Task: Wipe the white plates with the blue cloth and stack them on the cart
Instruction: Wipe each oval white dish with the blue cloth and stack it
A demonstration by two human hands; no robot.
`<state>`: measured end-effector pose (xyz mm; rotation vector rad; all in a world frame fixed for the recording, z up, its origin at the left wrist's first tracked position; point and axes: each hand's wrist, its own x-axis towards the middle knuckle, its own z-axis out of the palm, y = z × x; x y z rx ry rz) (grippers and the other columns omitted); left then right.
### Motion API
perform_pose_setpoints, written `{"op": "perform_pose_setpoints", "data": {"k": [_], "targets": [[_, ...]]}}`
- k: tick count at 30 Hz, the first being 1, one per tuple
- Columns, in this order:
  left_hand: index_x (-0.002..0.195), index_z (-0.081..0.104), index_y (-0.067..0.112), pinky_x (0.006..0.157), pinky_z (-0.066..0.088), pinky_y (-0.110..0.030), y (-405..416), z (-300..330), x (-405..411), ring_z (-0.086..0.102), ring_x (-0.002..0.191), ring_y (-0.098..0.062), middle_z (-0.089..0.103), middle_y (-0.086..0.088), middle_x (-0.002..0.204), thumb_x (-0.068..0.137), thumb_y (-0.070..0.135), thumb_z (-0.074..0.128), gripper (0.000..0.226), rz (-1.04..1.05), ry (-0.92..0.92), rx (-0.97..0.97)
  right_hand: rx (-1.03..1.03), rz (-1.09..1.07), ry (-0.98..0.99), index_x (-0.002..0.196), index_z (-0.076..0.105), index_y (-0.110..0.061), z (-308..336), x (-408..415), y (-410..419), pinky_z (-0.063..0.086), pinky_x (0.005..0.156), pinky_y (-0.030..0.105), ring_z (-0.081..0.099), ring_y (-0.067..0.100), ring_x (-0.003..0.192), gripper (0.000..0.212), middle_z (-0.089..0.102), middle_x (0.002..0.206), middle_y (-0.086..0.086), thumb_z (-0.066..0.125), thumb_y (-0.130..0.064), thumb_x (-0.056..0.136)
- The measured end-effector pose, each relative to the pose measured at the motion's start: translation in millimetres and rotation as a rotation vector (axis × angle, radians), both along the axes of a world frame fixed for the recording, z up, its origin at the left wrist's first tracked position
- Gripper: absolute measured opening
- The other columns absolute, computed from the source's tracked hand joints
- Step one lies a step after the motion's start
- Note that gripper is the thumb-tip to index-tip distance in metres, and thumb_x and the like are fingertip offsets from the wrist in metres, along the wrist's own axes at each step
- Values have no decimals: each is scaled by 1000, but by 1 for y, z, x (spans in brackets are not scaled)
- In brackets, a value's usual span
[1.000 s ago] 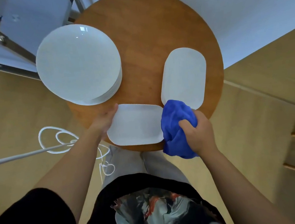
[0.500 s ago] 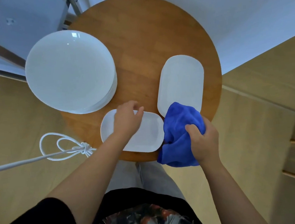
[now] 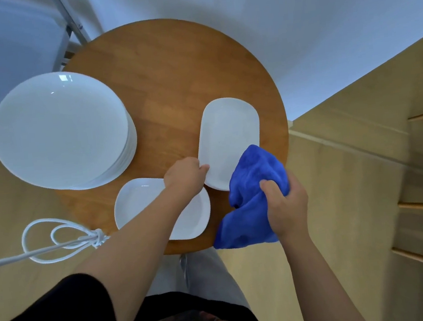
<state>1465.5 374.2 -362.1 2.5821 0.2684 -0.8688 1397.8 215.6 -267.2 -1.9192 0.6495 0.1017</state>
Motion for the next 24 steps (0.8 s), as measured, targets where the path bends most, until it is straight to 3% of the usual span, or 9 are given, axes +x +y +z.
{"op": "perform_pose_setpoints", "data": {"k": [3,5,10,13,17,18,20,22,24], "targets": [[71,46,19,54,38,-24,3,1,-1,47,57,-11,49,0,66,99,38,41,34,31,-62,-19,2,-1,0,79,59,-13,-1,1,-3,45,53,13,55,2,59,18,60,68,0,53,-27,69],[76,48,18,53,38,-22,7,1,-3,47,57,-10,50,1,67,99,34,41,29,105,-154,-83,2,2,6,80,59,-12,-1,3,-5,46,53,14,55,4,60,20,61,70,2,53,-27,69],[95,50,21,55,42,-16,9,10,-3,55,70,-8,53,12,78,99,30,43,12,491,-287,-479,12,-7,10,84,61,-15,3,8,-7,46,57,15,59,7,67,23,63,74,-1,53,-29,68],[93,50,30,60,48,-19,9,20,1,59,82,-11,57,11,88,98,36,43,10,728,-264,-695,21,-21,-13,84,61,-15,14,11,-9,48,61,23,61,12,71,23,65,78,5,53,-29,69],[96,59,39,70,59,-33,16,32,3,65,91,-17,67,6,97,97,44,46,15,995,-85,-972,-106,85,-104,80,54,-31,28,16,2,44,62,20,57,4,71,11,58,75,-11,53,-29,69],[102,62,37,75,59,-39,18,33,2,67,95,-20,69,3,101,97,44,46,18,1024,-9,-1049,-172,157,-134,85,54,-32,30,16,9,46,66,22,57,5,77,15,58,81,-11,53,-33,70],[119,60,27,87,55,-48,21,34,1,65,105,-27,68,-6,114,97,45,43,33,1049,150,-1233,-347,358,-140,114,58,-23,29,16,29,47,87,31,55,15,106,47,60,113,0,47,-45,73],[125,59,17,88,54,-41,23,39,0,64,109,-26,67,-10,118,96,48,40,46,1030,239,-1356,-573,612,-59,142,40,-20,20,15,51,32,105,43,35,25,134,68,41,146,6,42,-52,82],[108,69,17,75,57,-29,25,44,0,68,99,-18,72,-8,106,95,51,42,45,965,220,-1344,-707,841,63,150,20,-28,6,13,72,14,112,50,10,25,145,68,15,159,0,33,-58,91]]}}
